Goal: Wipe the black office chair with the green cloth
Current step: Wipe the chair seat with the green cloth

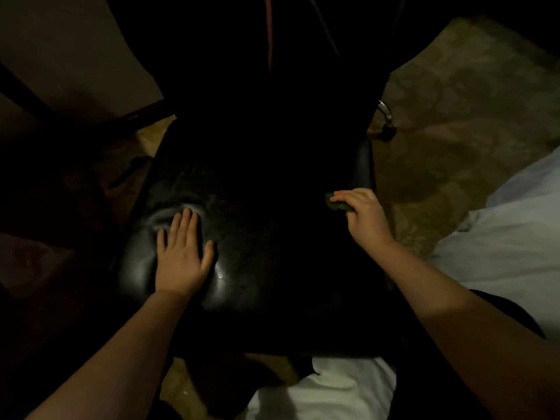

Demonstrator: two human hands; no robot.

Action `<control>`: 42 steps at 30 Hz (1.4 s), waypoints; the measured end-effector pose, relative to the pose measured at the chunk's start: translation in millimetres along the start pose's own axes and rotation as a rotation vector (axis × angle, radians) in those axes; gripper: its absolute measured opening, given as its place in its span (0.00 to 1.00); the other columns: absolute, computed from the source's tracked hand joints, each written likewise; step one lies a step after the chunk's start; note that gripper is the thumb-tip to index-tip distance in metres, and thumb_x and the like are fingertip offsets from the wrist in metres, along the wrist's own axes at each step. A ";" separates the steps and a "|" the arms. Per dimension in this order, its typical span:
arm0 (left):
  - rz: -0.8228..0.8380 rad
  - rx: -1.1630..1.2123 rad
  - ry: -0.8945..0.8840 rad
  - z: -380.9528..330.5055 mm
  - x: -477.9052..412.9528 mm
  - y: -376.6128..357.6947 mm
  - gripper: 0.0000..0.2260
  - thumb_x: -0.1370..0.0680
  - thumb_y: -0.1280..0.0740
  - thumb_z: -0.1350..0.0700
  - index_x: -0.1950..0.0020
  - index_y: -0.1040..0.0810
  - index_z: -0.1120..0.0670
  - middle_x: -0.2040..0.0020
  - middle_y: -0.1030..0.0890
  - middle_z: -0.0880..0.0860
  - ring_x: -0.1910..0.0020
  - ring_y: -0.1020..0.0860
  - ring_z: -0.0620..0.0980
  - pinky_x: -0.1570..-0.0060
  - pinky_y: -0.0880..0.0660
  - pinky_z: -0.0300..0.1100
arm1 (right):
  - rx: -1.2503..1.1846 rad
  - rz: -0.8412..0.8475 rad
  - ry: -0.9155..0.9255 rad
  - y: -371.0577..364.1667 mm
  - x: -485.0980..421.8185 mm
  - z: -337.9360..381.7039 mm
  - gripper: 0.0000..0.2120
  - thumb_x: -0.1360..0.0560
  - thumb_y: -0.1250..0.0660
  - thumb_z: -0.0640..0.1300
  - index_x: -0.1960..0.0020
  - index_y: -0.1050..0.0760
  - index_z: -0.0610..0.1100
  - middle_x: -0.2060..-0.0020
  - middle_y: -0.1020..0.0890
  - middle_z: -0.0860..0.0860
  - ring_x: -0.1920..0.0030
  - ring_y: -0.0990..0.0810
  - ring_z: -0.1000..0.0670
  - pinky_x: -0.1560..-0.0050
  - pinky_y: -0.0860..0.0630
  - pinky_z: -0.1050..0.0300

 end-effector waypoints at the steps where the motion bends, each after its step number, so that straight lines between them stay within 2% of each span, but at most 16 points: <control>1: 0.019 -0.025 -0.035 3.9 -7.6 1.8 0.36 0.24 0.56 0.38 0.21 0.43 0.58 0.20 0.45 0.55 0.21 0.48 0.52 0.24 0.55 0.56 | -0.005 -0.008 0.001 0.6 -0.5 -0.7 0.23 0.33 0.37 0.23 0.43 0.19 0.40 0.44 0.19 0.44 0.42 0.25 0.45 0.36 0.32 0.61; 3: 0.050 -0.129 -0.077 12.1 -19.9 4.2 0.35 0.21 0.56 0.36 0.20 0.45 0.55 0.20 0.47 0.52 0.21 0.50 0.50 0.25 0.59 0.56 | -0.016 -0.025 0.003 3.0 -1.6 -4.2 0.22 0.33 0.37 0.23 0.44 0.19 0.39 0.44 0.19 0.43 0.43 0.25 0.44 0.37 0.35 0.65; 6: 0.054 -0.236 0.014 30.3 -34.8 9.6 0.31 0.19 0.54 0.36 0.19 0.51 0.49 0.20 0.52 0.46 0.21 0.56 0.47 0.28 0.66 0.58 | -0.042 -0.014 -0.071 8.7 -7.5 -23.3 0.21 0.30 0.37 0.24 0.41 0.20 0.40 0.43 0.21 0.42 0.41 0.26 0.44 0.36 0.36 0.67; 10: 0.019 -0.142 0.183 27.9 -36.3 16.7 0.30 0.18 0.48 0.41 0.20 0.49 0.54 0.19 0.53 0.51 0.21 0.57 0.49 0.27 0.60 0.63 | -0.088 -0.012 -0.138 15.6 -4.8 -36.5 0.20 0.27 0.38 0.25 0.40 0.21 0.40 0.42 0.23 0.40 0.40 0.28 0.44 0.36 0.37 0.66; 16: 0.004 -0.053 0.061 -32.2 9.7 5.8 0.25 0.17 0.48 0.45 0.21 0.41 0.54 0.20 0.48 0.52 0.21 0.53 0.48 0.25 0.59 0.56 | -0.132 -0.034 -0.180 21.2 26.0 -14.0 0.19 0.24 0.39 0.26 0.37 0.23 0.39 0.40 0.23 0.40 0.38 0.30 0.41 0.36 0.38 0.63; 19: 0.015 0.011 0.057 -45.0 32.4 3.6 0.25 0.17 0.46 0.46 0.22 0.41 0.56 0.20 0.46 0.53 0.21 0.52 0.50 0.25 0.58 0.55 | -0.188 -0.085 -0.237 23.4 44.2 0.0 0.17 0.24 0.39 0.27 0.38 0.23 0.38 0.40 0.23 0.41 0.36 0.31 0.41 0.34 0.38 0.61; 22: 0.023 0.034 0.052 -52.4 56.8 -1.0 0.25 0.17 0.46 0.47 0.21 0.42 0.55 0.20 0.46 0.53 0.21 0.52 0.50 0.25 0.57 0.54 | -0.160 -0.138 -0.288 12.6 73.3 20.4 0.18 0.26 0.39 0.26 0.40 0.21 0.39 0.42 0.21 0.42 0.38 0.29 0.42 0.36 0.35 0.60; 27: -0.019 0.101 0.159 -47.5 78.0 1.1 0.26 0.17 0.46 0.46 0.22 0.42 0.57 0.20 0.46 0.55 0.21 0.52 0.52 0.24 0.56 0.52 | -0.172 -0.122 -0.154 -31.6 130.7 98.4 0.23 0.35 0.36 0.23 0.46 0.18 0.40 0.48 0.17 0.46 0.46 0.24 0.44 0.40 0.28 0.57; 30: -0.046 0.140 0.150 -49.5 87.6 2.1 0.25 0.17 0.44 0.50 0.22 0.40 0.58 0.21 0.44 0.56 0.21 0.49 0.53 0.24 0.54 0.51 | -0.213 -0.043 -0.103 -65.3 156.5 143.7 0.23 0.35 0.37 0.26 0.45 0.18 0.43 0.46 0.18 0.48 0.45 0.24 0.46 0.39 0.27 0.56; 34: -0.123 0.248 0.315 -17.8 91.0 8.0 0.24 0.18 0.41 0.51 0.24 0.37 0.60 0.22 0.39 0.58 0.22 0.44 0.55 0.24 0.48 0.51 | -0.266 0.073 -0.008 -93.6 172.8 182.4 0.23 0.34 0.38 0.30 0.43 0.19 0.46 0.43 0.20 0.52 0.42 0.28 0.50 0.39 0.28 0.58; 38: -0.104 0.205 0.276 -4.6 83.2 6.9 0.26 0.18 0.42 0.49 0.22 0.39 0.58 0.21 0.42 0.55 0.21 0.47 0.53 0.24 0.49 0.50 | -0.181 0.106 0.099 -91.1 161.8 177.3 0.26 0.35 0.35 0.26 0.42 0.19 0.44 0.42 0.19 0.50 0.43 0.28 0.48 0.39 0.28 0.56; 42: -0.103 0.177 0.225 6.9 74.4 8.3 0.25 0.17 0.44 0.49 0.22 0.41 0.56 0.21 0.43 0.54 0.21 0.47 0.52 0.23 0.49 0.50 | -0.059 -0.021 0.031 -54.9 144.6 125.6 0.26 0.36 0.33 0.24 0.42 0.19 0.44 0.44 0.18 0.50 0.46 0.27 0.47 0.39 0.33 0.63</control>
Point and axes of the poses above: each hand's wrist, its own x-axis away from the middle knuckle, its own y-axis out of the back of the hand, z = x × y, the point moved 9 cm from there along -x, towards the middle knuckle
